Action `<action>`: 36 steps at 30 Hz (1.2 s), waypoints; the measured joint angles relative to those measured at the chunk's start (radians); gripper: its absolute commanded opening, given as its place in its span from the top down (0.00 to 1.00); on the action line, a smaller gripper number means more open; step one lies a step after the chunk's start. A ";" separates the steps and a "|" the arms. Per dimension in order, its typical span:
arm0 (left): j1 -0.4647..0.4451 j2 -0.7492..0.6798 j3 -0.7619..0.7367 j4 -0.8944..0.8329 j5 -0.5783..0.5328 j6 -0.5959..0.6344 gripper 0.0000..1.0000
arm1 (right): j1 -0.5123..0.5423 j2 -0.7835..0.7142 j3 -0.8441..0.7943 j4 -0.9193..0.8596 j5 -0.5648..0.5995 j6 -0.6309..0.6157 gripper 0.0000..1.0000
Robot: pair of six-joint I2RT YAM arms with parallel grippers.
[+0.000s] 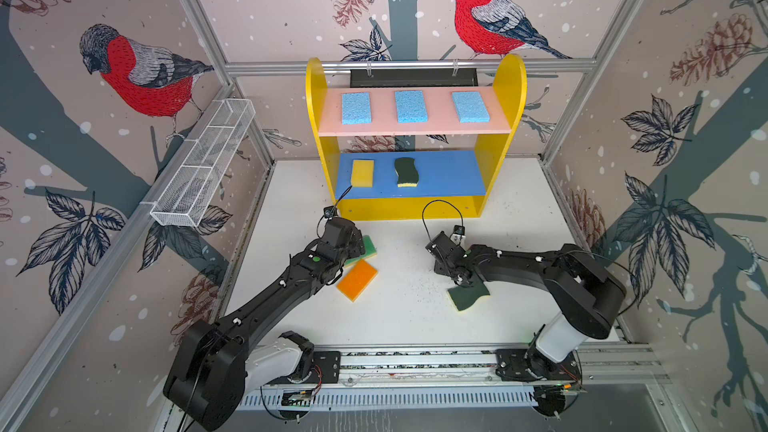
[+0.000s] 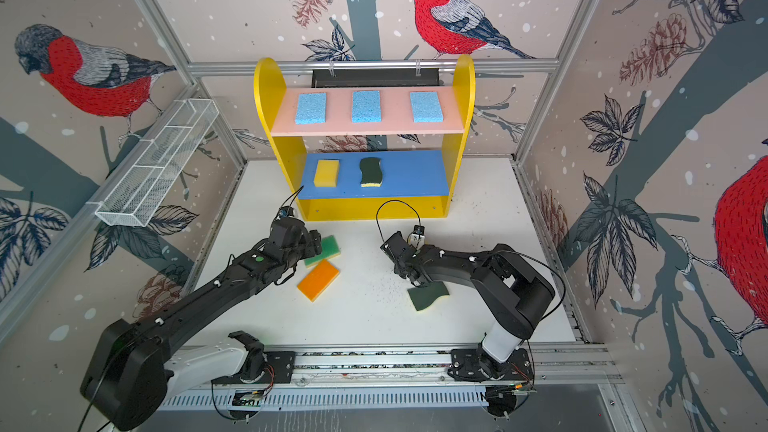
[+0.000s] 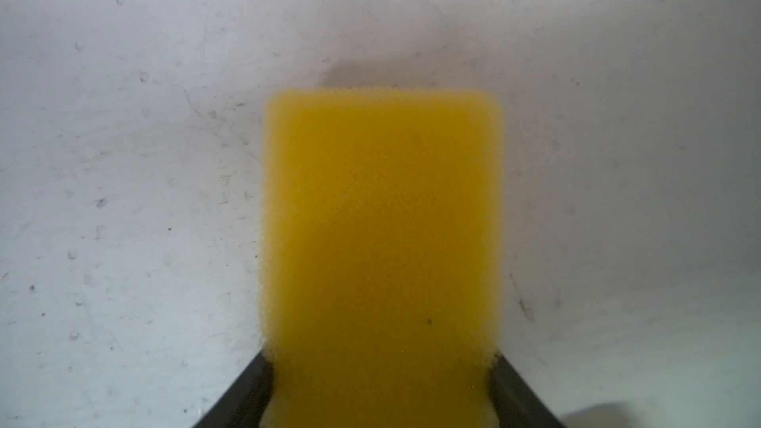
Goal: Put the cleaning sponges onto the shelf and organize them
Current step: 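Lower the right gripper and close it on the plain yellow sponge, then lift the yellow sponge with the right gripper and carry it toward the blue shelf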
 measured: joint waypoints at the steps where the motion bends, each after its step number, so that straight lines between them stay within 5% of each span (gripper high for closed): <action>1: 0.000 0.002 0.005 0.000 0.000 0.000 0.19 | -0.002 -0.005 -0.002 -0.002 -0.009 -0.009 0.37; 36: 0.000 -0.024 0.084 0.029 0.016 -0.014 0.20 | -0.181 -0.317 0.111 -0.086 -0.026 -0.452 0.38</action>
